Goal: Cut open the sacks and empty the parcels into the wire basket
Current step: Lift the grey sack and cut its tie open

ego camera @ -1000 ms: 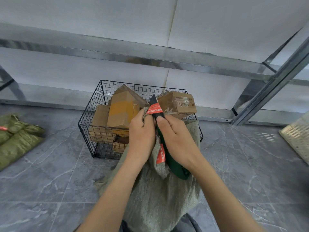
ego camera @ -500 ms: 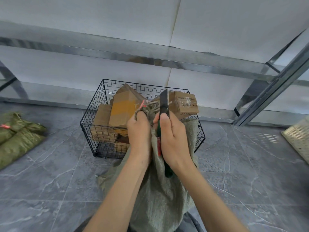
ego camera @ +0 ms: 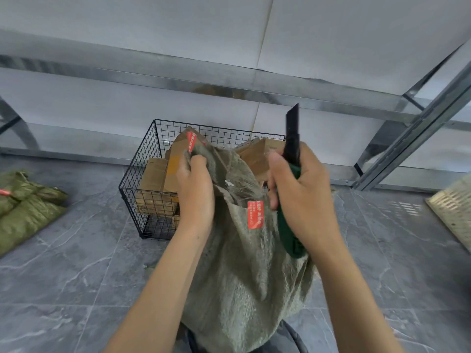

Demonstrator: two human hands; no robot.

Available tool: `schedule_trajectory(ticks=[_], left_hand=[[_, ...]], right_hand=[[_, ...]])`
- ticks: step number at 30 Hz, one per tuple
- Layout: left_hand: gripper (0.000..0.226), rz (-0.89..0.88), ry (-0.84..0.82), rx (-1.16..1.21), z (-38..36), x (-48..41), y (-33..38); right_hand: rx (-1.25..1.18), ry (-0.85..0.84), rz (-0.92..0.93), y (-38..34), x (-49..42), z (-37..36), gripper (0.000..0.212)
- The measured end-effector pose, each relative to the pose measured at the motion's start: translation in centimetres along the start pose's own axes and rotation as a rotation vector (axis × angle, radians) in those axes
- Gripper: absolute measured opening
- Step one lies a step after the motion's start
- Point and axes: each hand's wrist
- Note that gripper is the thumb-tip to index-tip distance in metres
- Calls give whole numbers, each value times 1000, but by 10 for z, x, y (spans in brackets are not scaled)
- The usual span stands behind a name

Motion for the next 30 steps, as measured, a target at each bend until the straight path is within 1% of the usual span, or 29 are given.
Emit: schedule_trajectory(ticks=[3, 4, 6, 8, 9, 10, 12, 13, 14, 15, 17, 20, 21, 23, 25, 26, 27, 28, 30], left_hand=[[7, -18, -85, -36, 3, -4, 4], [11, -36, -85, -74, 4, -7, 5], [20, -120, -42, -185, 4, -11, 5], [14, -210, 7, -284, 4, -15, 3], [15, -235, 33, -323, 4, -18, 2], [18, -250, 56, -356, 4, -19, 1], [24, -276, 76, -381, 3, -21, 0], [24, -290, 75, -378, 2, -21, 0], [23, -297, 75, -381, 1, -21, 0], [23, -297, 74, -388, 1, -22, 0], [21, -270, 51, -359, 1, -24, 0], [16, -188, -29, -275, 6, -28, 0], [13, -146, -57, -244, 8, -29, 0], [11, -68, -135, -189, 12, -29, 3], [15, 17, -315, -146, 12, -23, 6], [20, 69, -420, -152, 11, -18, 7], [32, 118, -517, -161, 11, -12, 8], [53, 144, -608, -174, 11, -8, 6], [107, 133, -758, -260, 13, -6, -1]], right_hand=[[85, 20, -15, -6, -1, 17, 14], [133, 5, -35, -6, -1, 22, 14], [249, -33, -84, -2, 2, 32, 12], [357, -69, -135, 4, 4, 41, 9], [393, -102, -179, 7, 5, 45, 11], [415, -150, -234, 10, 6, 47, 22], [380, -241, -366, 17, 7, 48, 46], [360, -274, -413, 21, 6, 45, 51], [349, -305, -444, 25, 5, 42, 49], [354, -322, -452, 31, 3, 38, 42], [424, -318, -416, 45, -1, 28, 21], [475, -253, -382, 62, -4, 18, 21], [449, -226, -370, 64, -4, 15, 20], [292, -162, -340, 63, -4, 12, 24], [94, -100, -327, 58, -6, 10, 23], [3, -78, -321, 55, -7, 9, 19], [-79, -55, -318, 52, -8, 8, 16], [-139, -32, -320, 49, -10, 6, 13], [-177, 15, -330, 48, -16, 2, 13]])
Point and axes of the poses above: each hand's wrist, its own x-axis away from the middle knuckle, its own z-axis out of the back of the hand, y = z × x, and after that the axes turned 7 degrees about -x, right-handed
